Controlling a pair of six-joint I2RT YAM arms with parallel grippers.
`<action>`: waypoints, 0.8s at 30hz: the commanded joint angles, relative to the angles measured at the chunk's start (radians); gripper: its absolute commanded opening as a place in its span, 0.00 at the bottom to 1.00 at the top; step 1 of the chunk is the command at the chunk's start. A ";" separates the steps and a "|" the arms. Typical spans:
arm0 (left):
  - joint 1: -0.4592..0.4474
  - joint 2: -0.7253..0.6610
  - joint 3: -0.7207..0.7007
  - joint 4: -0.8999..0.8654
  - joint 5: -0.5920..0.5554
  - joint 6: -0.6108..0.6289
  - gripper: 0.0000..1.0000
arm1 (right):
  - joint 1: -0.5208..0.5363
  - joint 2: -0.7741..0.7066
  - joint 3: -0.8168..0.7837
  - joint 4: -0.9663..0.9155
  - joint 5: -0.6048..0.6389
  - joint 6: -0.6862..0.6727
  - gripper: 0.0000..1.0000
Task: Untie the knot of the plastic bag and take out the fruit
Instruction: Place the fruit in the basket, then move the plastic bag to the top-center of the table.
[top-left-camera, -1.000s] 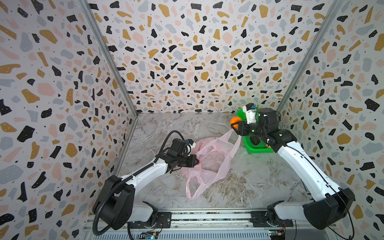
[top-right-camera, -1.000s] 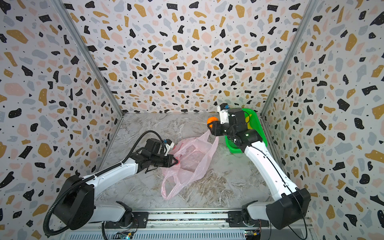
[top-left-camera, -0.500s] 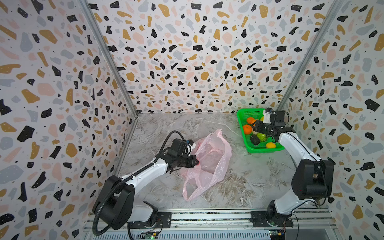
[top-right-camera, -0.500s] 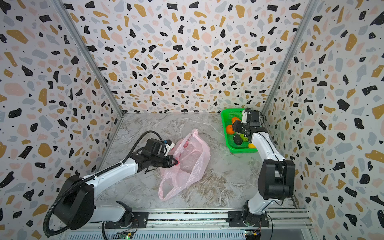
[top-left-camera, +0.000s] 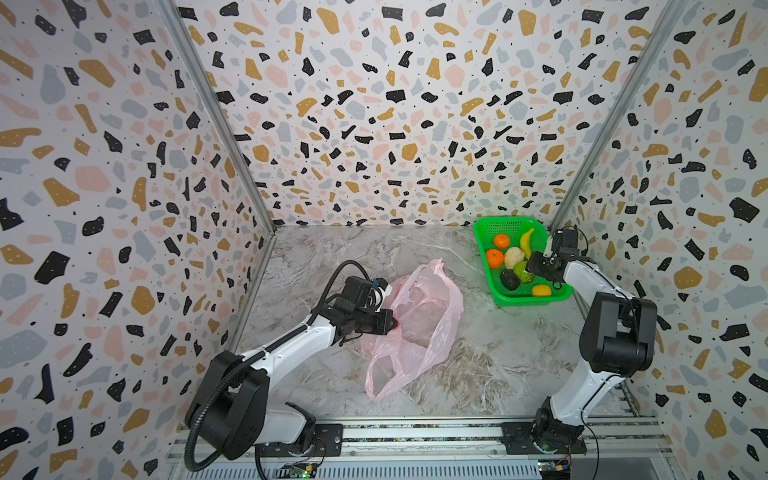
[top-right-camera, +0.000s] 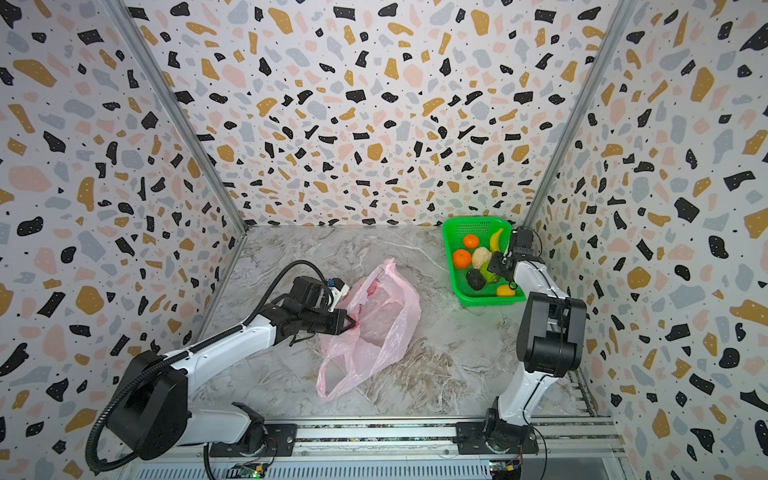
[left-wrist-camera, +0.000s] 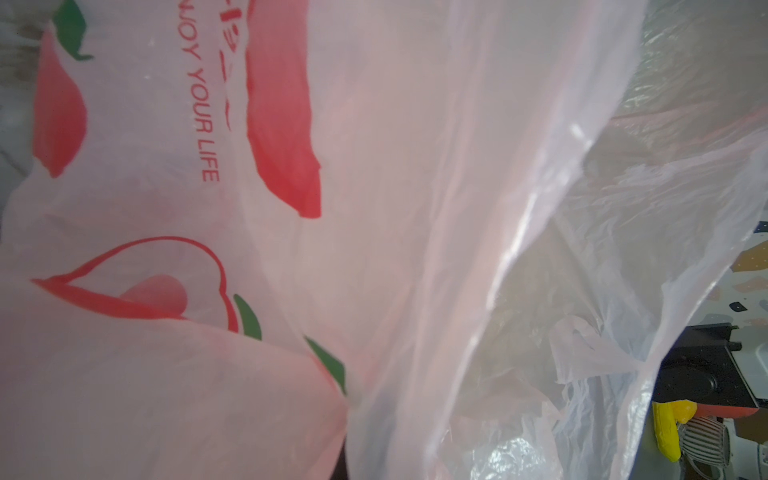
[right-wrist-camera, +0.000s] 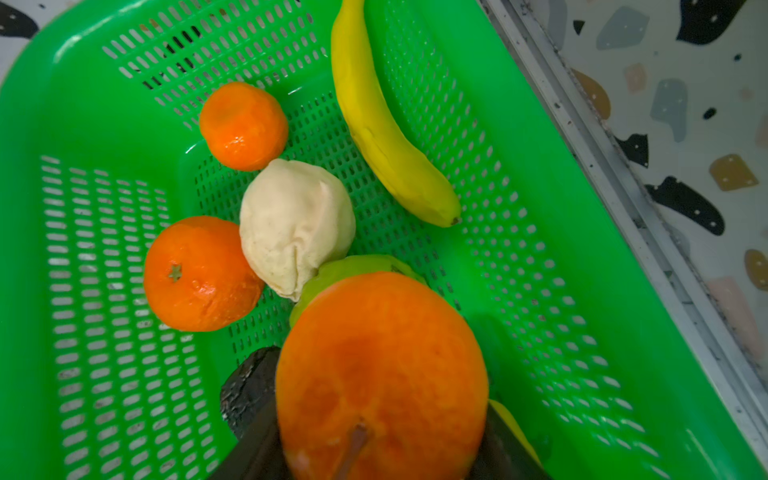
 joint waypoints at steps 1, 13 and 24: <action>0.006 -0.017 0.027 -0.005 -0.017 0.015 0.00 | -0.004 -0.026 0.042 -0.032 0.043 -0.014 0.71; 0.006 -0.022 0.034 0.016 -0.066 0.001 0.00 | -0.003 -0.129 0.016 -0.037 0.061 -0.014 0.79; 0.009 0.007 0.048 0.102 -0.193 -0.029 0.00 | 0.038 -0.226 -0.053 -0.029 0.005 0.004 0.79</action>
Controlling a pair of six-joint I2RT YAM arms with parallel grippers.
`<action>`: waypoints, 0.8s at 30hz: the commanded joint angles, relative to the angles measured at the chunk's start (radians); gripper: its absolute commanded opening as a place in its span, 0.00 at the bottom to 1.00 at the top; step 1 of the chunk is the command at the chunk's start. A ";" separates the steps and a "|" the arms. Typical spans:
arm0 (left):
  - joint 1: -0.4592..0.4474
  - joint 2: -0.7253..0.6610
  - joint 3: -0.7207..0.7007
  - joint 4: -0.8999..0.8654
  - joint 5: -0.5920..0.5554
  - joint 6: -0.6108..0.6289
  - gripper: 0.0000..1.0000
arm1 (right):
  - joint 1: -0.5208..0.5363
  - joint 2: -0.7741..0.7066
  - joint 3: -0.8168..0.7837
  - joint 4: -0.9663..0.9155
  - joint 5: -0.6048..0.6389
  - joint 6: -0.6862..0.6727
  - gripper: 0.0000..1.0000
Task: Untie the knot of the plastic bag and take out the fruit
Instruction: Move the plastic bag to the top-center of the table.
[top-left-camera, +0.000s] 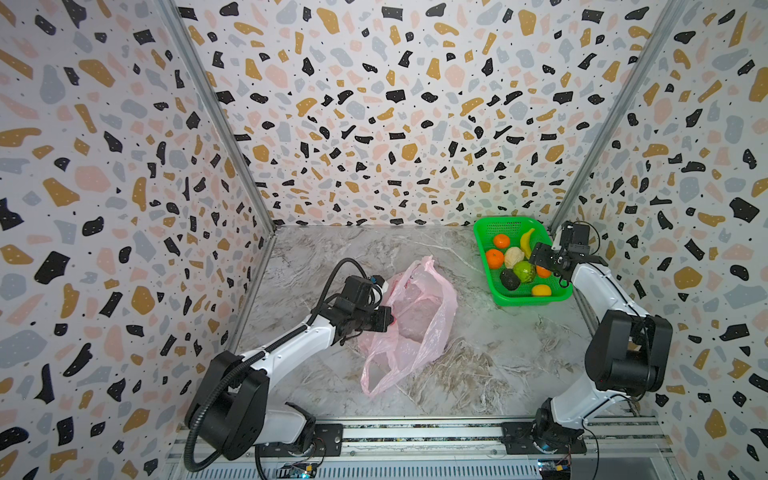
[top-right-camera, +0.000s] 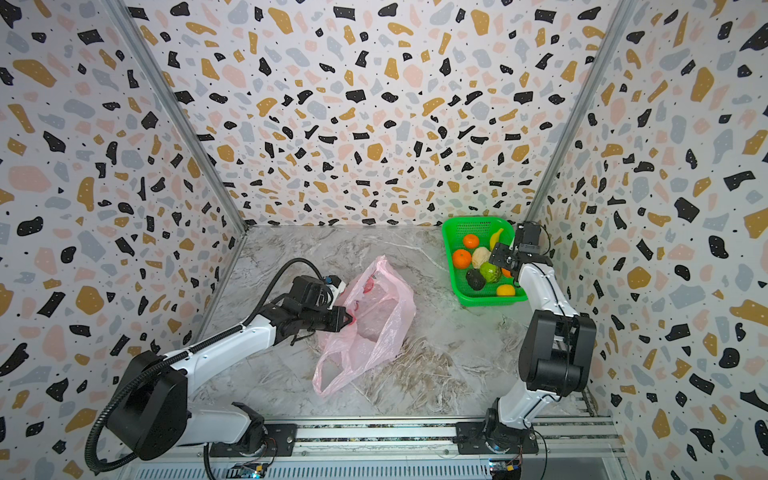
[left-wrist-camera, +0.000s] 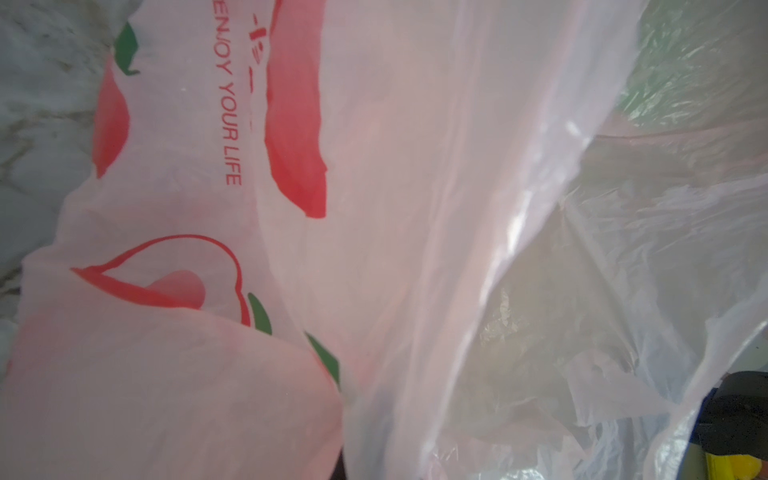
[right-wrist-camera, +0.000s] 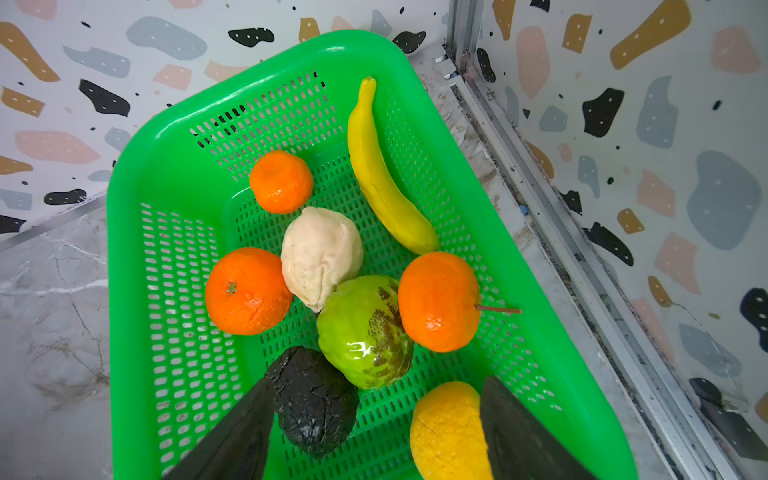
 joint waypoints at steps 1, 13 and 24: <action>0.011 0.019 0.054 0.083 -0.082 -0.018 0.00 | 0.036 -0.069 -0.025 -0.019 -0.027 0.011 0.79; 0.037 0.260 0.258 0.169 -0.231 0.043 0.00 | 0.140 -0.169 -0.100 -0.033 -0.066 0.016 0.81; 0.054 0.218 0.282 0.183 -0.300 0.094 0.67 | 0.152 -0.250 -0.194 -0.001 -0.123 -0.007 0.85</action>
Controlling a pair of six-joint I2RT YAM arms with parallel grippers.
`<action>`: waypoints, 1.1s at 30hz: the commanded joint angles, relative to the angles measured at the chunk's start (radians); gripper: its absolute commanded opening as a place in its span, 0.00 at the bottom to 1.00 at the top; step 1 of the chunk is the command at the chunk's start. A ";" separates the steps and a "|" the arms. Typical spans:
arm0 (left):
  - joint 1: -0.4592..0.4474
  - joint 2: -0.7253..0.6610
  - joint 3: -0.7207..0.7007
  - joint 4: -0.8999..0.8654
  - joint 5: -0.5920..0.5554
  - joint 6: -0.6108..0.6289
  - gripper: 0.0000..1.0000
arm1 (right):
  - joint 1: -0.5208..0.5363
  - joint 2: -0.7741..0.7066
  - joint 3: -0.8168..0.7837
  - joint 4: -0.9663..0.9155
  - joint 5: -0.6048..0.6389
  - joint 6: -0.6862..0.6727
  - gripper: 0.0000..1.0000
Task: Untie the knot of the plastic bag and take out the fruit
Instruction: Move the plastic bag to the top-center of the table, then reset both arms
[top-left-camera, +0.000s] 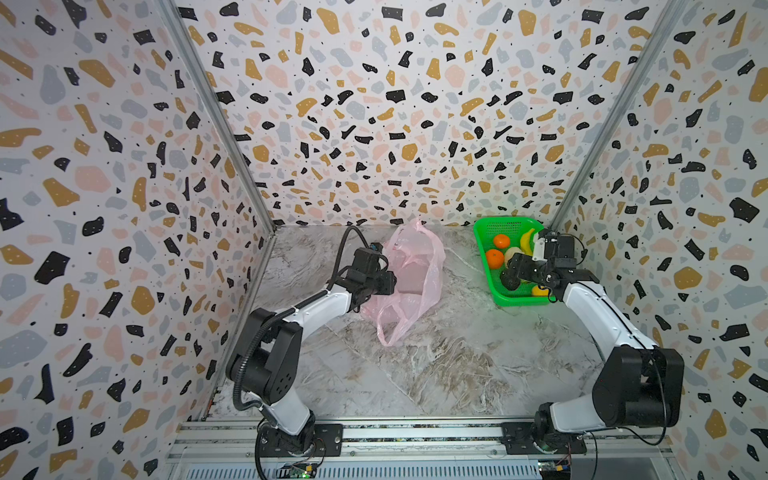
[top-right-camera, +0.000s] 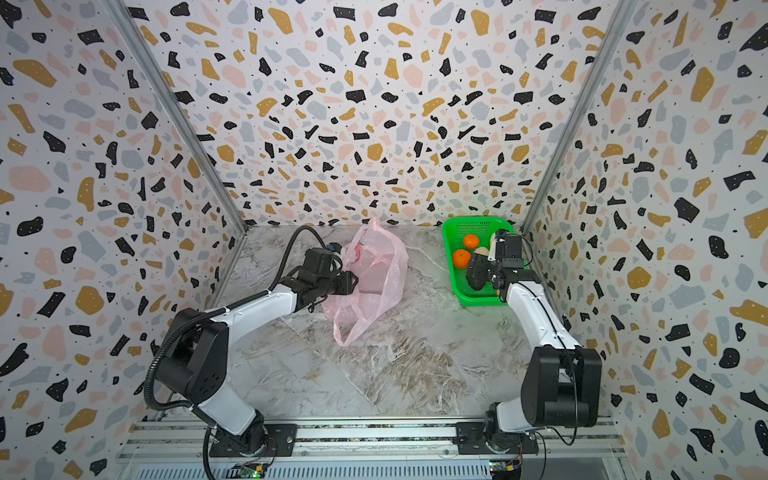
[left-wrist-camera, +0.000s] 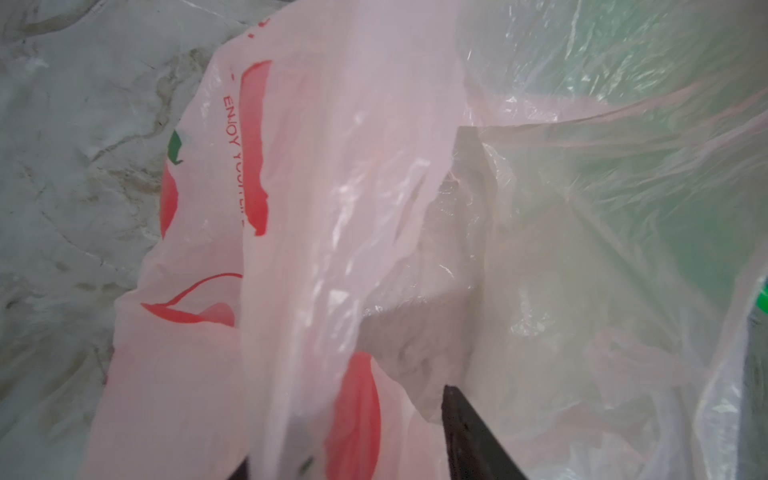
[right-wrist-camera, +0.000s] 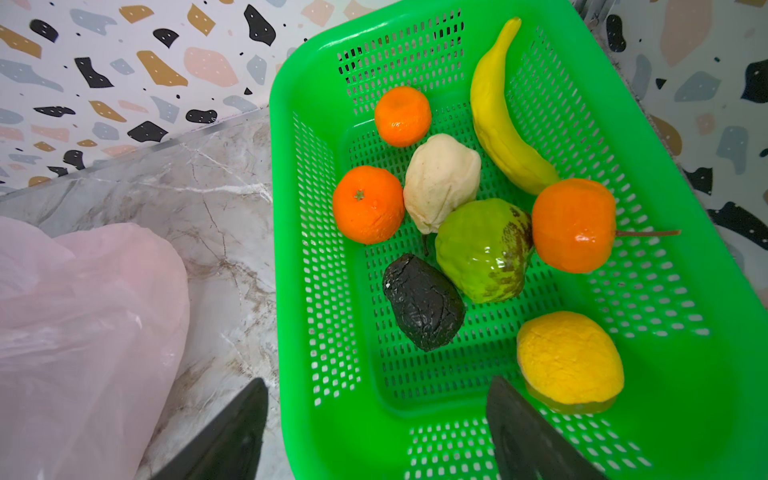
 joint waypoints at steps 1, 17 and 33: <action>0.004 -0.097 -0.010 0.039 -0.060 0.046 0.73 | 0.008 -0.047 -0.027 0.015 -0.031 -0.021 0.86; 0.018 -0.602 -0.321 0.100 -0.498 0.199 1.00 | 0.077 -0.209 -0.344 0.371 -0.007 -0.116 0.99; 0.251 -0.582 -0.844 0.841 -0.654 0.353 1.00 | 0.063 -0.149 -0.753 1.105 0.026 -0.345 0.99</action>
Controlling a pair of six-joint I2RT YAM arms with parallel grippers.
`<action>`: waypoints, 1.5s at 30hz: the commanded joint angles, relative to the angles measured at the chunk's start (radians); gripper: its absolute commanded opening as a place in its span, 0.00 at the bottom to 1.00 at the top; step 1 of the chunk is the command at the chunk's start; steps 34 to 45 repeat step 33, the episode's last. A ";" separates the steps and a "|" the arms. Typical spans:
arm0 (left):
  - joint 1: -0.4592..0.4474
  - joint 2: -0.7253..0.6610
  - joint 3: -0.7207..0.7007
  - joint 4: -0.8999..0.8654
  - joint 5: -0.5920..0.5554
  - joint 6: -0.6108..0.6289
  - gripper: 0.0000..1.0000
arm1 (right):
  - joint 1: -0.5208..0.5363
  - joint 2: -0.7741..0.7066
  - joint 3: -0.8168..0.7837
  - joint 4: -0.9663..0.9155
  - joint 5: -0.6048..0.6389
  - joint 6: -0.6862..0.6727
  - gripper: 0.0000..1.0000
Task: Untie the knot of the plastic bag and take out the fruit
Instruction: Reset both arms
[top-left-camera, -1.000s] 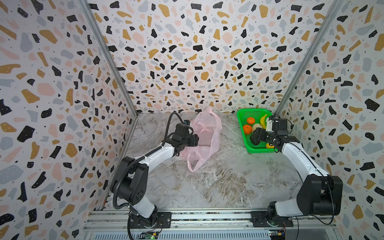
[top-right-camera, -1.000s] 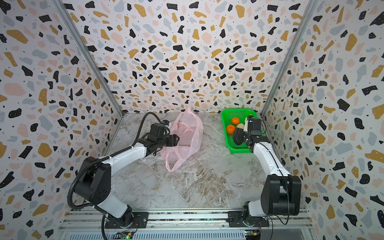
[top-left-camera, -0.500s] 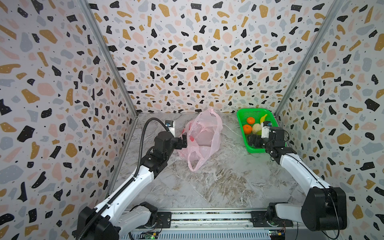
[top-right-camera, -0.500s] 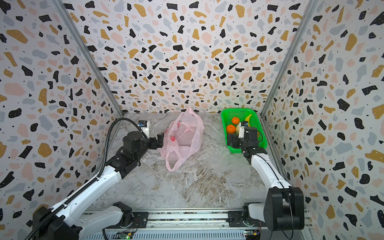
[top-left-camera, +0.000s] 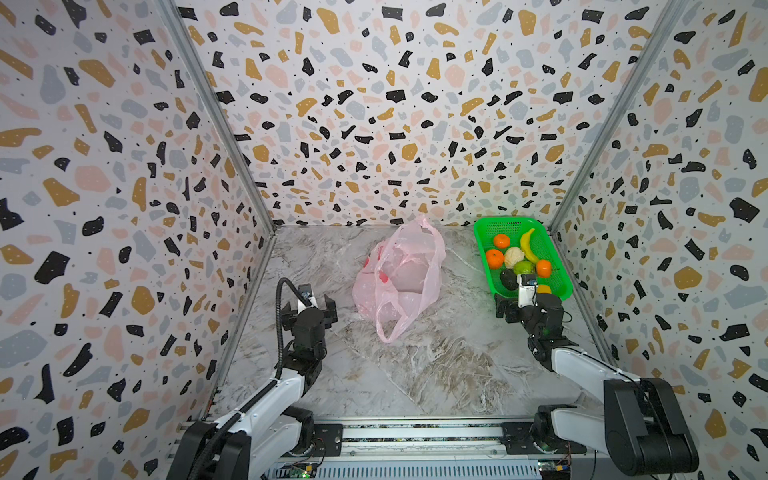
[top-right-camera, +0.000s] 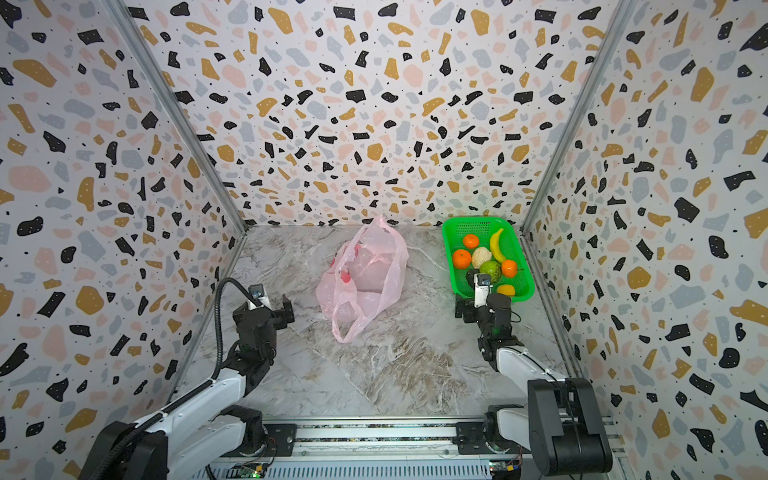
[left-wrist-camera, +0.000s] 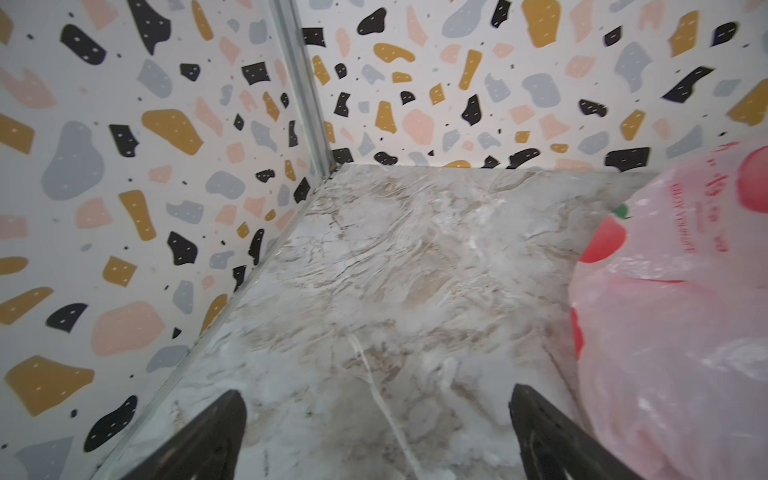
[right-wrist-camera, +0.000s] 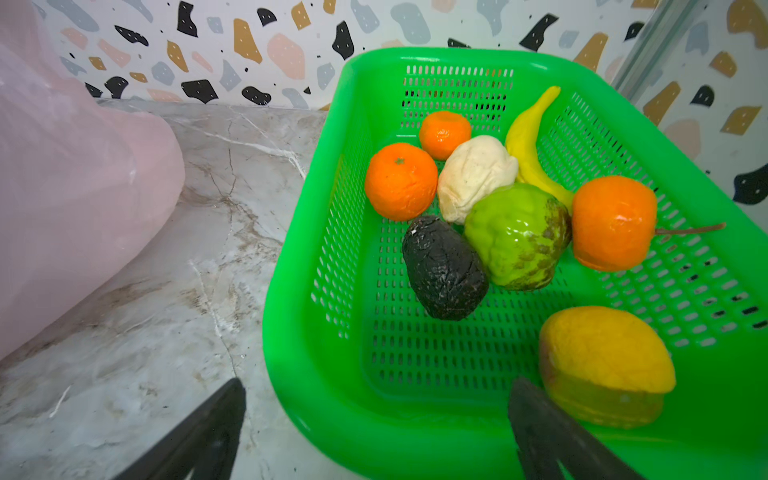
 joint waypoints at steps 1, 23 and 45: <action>0.036 0.057 -0.015 0.253 -0.006 0.061 1.00 | -0.010 0.048 -0.014 0.214 -0.025 -0.068 0.99; 0.059 0.373 -0.099 0.685 0.029 0.034 1.00 | 0.000 0.240 -0.146 0.606 -0.006 -0.050 0.99; 0.059 0.375 -0.097 0.682 0.031 0.032 1.00 | -0.017 0.244 -0.144 0.604 -0.027 -0.038 0.99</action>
